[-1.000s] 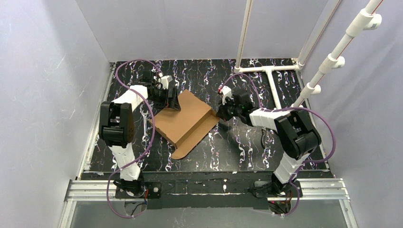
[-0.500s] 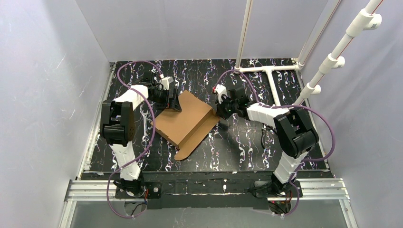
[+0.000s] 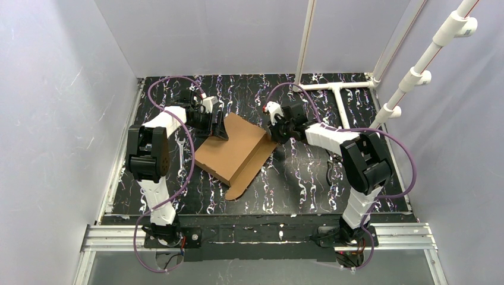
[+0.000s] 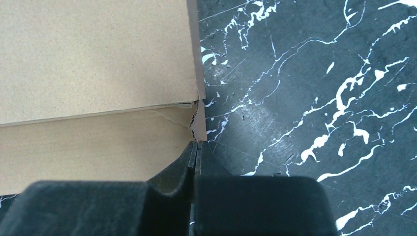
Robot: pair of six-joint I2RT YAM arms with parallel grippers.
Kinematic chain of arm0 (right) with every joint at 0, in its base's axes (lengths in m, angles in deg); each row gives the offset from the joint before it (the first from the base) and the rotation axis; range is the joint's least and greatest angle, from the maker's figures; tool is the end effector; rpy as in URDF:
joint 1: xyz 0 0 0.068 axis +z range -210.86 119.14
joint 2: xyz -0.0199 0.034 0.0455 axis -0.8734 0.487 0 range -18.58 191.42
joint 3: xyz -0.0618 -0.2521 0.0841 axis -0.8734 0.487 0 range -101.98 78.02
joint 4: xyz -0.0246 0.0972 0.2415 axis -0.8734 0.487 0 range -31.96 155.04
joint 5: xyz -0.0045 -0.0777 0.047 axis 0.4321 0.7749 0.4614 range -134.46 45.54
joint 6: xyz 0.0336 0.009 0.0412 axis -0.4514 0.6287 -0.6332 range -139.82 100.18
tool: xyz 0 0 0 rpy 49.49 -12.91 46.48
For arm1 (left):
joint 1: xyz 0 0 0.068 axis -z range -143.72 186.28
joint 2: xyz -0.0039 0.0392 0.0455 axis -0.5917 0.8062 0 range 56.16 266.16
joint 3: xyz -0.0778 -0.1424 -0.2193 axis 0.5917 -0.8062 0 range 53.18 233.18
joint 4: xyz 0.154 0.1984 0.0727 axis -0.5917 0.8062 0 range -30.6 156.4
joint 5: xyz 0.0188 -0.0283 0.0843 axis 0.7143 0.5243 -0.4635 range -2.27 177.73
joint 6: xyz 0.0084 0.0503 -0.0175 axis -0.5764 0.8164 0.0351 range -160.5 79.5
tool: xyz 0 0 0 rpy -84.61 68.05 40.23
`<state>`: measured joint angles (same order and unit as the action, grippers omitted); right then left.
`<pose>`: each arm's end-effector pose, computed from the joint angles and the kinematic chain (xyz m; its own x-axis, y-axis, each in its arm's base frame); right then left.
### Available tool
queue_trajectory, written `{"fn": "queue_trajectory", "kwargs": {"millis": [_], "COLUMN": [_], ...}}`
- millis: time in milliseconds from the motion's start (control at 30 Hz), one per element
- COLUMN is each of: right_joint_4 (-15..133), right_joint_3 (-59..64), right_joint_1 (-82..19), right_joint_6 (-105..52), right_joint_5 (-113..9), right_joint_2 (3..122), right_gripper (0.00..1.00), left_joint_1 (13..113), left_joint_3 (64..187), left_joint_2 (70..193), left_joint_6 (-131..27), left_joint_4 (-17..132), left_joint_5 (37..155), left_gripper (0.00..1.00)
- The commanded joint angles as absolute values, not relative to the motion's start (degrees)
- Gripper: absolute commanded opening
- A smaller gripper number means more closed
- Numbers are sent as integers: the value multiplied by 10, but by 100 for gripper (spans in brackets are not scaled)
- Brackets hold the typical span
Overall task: Fold the paper box
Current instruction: Close the paper box at the center of the board.
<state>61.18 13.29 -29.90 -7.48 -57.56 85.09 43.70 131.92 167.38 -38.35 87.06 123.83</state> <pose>0.3314 0.2082 0.1899 -0.4236 -0.4967 -0.7575 -0.7531 0.6578 -0.0102 0.3995 -0.0732 0.1896 -0.8444 0.1407 -0.5168 0.4274 0.7586 -0.4918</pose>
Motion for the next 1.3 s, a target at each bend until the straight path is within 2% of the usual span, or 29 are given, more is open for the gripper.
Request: {"fn": "queue_trajectory", "kwargs": {"millis": [0, 433, 800, 1033, 1267], "right_joint_4": [627, 631, 632, 623, 630], "right_joint_3": [103, 82, 73, 78, 69], "right_joint_1": [-292, -292, -292, -292, -290], "right_joint_6": [-69, -63, -58, -47, -23], "right_joint_5": [-550, -535, -512, -532, -556], "right_joint_2": [868, 880, 889, 881, 883], "right_gripper": [1, 7, 16, 15, 4], "left_joint_1": [446, 447, 448, 448, 449], "left_joint_3": [1327, 1325, 1325, 1325, 1329], "left_joint_2": [1669, 1668, 1669, 1669, 1671], "left_joint_6": [-384, -387, -388, -390, -389], "left_joint_4": [889, 889, 889, 889, 889], "left_joint_5": [1279, 1279, 1279, 1277, 1284], "left_gripper": [93, 93, 93, 93, 93]}}
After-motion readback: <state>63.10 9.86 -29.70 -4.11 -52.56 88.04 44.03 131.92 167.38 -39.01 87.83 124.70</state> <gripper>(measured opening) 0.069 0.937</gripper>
